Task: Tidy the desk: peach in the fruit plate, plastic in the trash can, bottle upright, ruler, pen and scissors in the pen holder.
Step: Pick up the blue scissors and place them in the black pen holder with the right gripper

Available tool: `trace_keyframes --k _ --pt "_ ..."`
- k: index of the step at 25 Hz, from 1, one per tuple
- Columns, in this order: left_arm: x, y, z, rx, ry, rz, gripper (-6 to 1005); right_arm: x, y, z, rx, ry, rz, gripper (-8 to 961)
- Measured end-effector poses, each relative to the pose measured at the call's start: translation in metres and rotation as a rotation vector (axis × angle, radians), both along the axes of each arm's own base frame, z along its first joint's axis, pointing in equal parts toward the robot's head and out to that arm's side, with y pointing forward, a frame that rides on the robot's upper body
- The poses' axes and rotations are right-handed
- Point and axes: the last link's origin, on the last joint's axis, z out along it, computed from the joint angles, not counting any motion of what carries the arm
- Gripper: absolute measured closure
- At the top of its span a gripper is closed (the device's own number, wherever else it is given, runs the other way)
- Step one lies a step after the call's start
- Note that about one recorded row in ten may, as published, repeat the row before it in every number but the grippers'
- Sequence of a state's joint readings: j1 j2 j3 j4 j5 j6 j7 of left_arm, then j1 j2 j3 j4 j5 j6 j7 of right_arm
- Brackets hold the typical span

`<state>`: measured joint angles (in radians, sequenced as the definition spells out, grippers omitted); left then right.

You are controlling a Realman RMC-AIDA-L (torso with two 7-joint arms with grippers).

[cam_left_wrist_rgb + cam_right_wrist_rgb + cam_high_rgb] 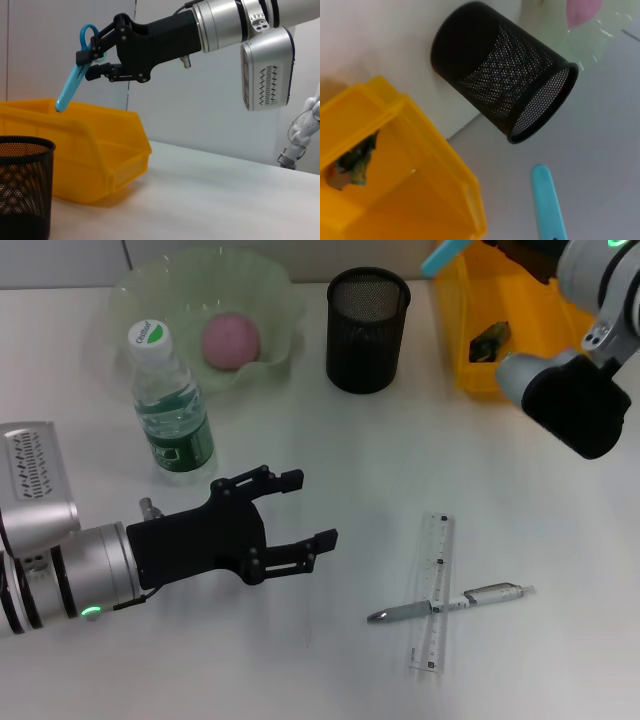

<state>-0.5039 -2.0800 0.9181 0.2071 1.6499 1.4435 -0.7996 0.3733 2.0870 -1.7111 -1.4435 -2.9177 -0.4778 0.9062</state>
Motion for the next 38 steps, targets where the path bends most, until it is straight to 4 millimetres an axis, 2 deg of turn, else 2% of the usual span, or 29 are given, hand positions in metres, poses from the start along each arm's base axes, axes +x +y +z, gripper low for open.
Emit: trace_keyframes --k 11,16,24,38 --pt "-0.005 -0.003 -0.001 0.024 0.014 0.006 157 0.006 -0.006 -0.031 -0.010 -0.117 0.163 722" --pt "-0.006 -0.004 -0.003 0.030 0.016 0.004 156 0.001 -0.007 -0.036 -0.023 -0.120 0.179 722" --pt "-0.007 -0.004 -0.003 0.040 0.020 0.006 156 0.005 0.000 -0.047 -0.026 -0.150 0.214 722" --pt "-0.005 -0.001 -0.001 0.052 0.006 0.009 157 0.009 0.008 -0.055 0.004 -0.192 0.277 721"
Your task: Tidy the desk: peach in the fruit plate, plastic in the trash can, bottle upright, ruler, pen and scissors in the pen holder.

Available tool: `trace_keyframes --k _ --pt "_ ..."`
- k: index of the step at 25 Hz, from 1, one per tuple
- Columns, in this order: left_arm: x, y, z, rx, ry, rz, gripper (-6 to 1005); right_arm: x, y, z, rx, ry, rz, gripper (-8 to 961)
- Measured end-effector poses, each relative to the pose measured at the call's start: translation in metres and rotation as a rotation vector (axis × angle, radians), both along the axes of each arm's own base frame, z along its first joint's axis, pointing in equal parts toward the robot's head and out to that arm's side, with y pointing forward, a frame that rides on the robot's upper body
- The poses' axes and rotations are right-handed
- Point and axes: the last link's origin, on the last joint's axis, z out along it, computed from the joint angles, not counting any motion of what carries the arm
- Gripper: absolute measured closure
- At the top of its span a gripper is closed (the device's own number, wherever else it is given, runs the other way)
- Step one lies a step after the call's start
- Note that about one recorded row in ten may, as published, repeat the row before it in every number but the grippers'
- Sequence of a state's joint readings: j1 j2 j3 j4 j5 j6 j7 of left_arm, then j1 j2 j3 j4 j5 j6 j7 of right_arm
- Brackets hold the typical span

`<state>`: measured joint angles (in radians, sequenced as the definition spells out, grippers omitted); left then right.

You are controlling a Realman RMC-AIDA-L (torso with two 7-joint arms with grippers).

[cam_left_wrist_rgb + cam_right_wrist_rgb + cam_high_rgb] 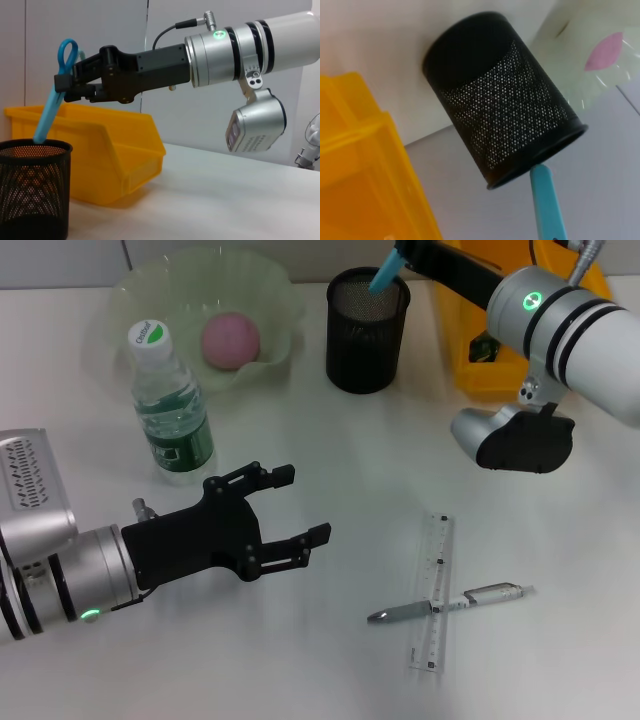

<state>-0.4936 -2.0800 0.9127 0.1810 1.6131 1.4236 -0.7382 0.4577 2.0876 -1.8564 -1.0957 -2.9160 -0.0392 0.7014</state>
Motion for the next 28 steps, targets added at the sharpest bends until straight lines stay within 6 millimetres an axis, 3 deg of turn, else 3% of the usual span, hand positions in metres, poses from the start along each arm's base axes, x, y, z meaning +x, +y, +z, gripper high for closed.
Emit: trace_keyframes --k 9,17,28 --pt "0.001 0.000 0.001 0.007 -0.012 0.004 157 0.007 0.000 -0.001 0.007 -0.001 -0.003 721" --pt "0.002 0.002 0.001 0.005 -0.015 0.004 156 0.001 0.003 0.004 0.038 0.041 0.022 400" --pt "0.003 0.004 0.002 0.012 -0.019 0.002 156 -0.030 0.009 0.037 0.167 0.311 0.107 393"
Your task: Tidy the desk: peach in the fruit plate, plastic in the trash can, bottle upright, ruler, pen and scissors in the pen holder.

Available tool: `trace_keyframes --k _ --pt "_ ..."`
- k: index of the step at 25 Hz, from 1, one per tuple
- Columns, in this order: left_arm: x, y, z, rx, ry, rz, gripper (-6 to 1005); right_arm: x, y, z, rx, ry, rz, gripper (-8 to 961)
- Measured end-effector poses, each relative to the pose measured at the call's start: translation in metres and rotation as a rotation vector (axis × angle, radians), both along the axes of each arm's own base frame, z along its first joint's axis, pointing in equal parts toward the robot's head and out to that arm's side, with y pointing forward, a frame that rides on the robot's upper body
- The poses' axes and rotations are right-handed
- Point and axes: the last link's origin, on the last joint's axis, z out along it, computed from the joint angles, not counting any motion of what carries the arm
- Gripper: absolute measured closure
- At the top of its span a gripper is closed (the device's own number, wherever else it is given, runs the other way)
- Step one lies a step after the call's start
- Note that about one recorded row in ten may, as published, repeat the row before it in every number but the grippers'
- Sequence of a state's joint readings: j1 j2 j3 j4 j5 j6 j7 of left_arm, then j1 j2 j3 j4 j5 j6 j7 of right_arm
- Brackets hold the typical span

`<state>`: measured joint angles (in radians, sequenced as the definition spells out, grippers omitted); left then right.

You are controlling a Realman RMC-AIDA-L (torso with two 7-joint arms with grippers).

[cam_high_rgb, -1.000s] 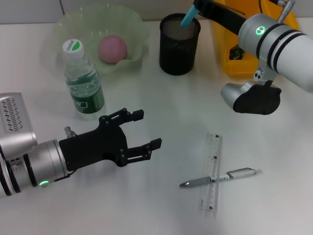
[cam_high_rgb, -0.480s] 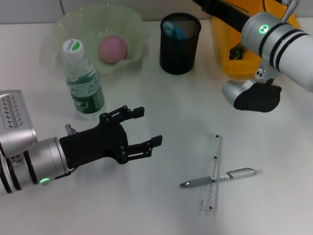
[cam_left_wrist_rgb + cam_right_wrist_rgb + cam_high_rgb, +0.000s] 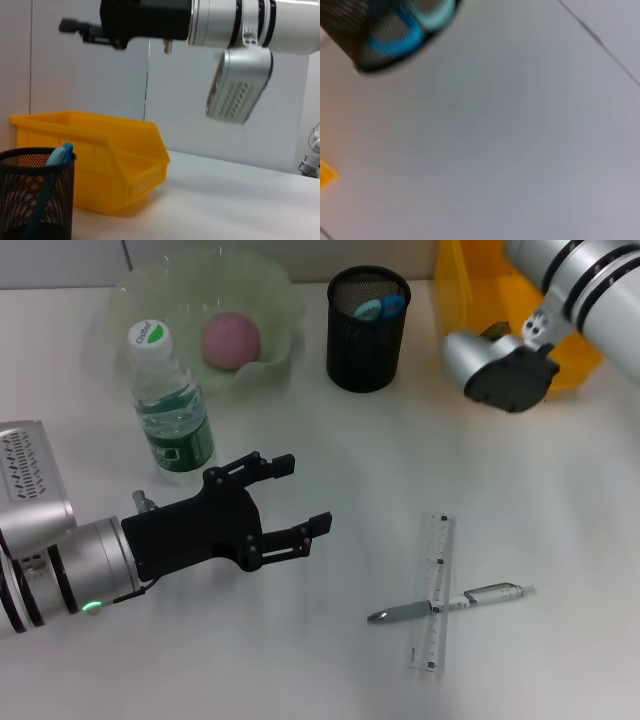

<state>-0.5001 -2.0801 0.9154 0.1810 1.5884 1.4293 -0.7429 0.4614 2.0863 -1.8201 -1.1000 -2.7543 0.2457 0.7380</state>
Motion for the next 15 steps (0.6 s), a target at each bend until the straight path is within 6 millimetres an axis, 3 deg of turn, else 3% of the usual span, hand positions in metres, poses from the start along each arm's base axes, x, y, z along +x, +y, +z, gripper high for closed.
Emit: trace_keyframes --k 6,15 --pt "0.000 -0.001 0.000 -0.006 0.000 0.001 157 -0.011 0.000 0.034 0.086 0.323 0.031 392" --pt "0.003 -0.006 0.006 -0.035 -0.028 -0.036 157 -0.007 -0.004 0.068 0.028 1.015 -0.024 392"
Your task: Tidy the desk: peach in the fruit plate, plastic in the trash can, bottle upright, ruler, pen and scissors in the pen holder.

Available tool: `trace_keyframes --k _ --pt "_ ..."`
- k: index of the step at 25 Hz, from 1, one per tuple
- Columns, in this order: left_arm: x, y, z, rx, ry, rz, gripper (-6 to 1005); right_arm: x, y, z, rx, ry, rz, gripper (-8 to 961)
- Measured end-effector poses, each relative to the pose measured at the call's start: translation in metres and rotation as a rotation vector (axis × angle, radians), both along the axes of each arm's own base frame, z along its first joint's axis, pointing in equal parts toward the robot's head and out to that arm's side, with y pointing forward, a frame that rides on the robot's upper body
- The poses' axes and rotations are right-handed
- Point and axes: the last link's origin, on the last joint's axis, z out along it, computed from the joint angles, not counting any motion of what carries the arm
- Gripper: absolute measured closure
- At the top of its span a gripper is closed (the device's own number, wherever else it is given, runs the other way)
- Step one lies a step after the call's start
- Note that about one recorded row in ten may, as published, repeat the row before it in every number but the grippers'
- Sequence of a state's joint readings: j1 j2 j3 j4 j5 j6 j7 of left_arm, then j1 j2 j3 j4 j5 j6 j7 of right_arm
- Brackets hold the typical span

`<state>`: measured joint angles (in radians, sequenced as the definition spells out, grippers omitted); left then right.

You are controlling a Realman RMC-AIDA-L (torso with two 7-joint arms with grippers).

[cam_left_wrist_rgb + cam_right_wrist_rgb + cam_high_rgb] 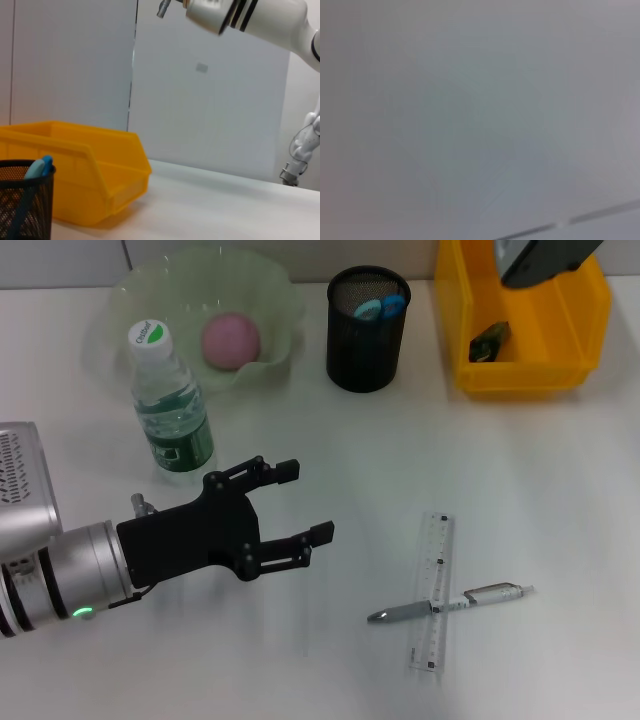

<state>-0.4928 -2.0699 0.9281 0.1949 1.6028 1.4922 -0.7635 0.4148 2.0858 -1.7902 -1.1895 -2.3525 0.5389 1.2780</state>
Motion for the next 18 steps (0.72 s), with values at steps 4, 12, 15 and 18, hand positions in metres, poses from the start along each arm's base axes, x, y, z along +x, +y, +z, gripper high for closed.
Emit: trace_keyframes --k 4,12,15,18 --pt "0.000 0.000 0.000 -0.009 0.003 0.000 156 0.006 -0.002 0.007 -0.042 0.261 0.012 391" --pt "0.001 0.003 0.006 -0.071 0.050 -0.030 157 0.021 -0.014 0.016 -0.211 0.822 0.074 392" --pt "0.003 0.002 0.006 -0.085 0.062 -0.049 156 0.022 -0.013 0.015 -0.309 1.001 0.071 392" --pt "0.004 0.002 0.005 -0.091 0.068 -0.059 156 0.025 -0.008 0.015 -0.410 1.169 0.039 390"
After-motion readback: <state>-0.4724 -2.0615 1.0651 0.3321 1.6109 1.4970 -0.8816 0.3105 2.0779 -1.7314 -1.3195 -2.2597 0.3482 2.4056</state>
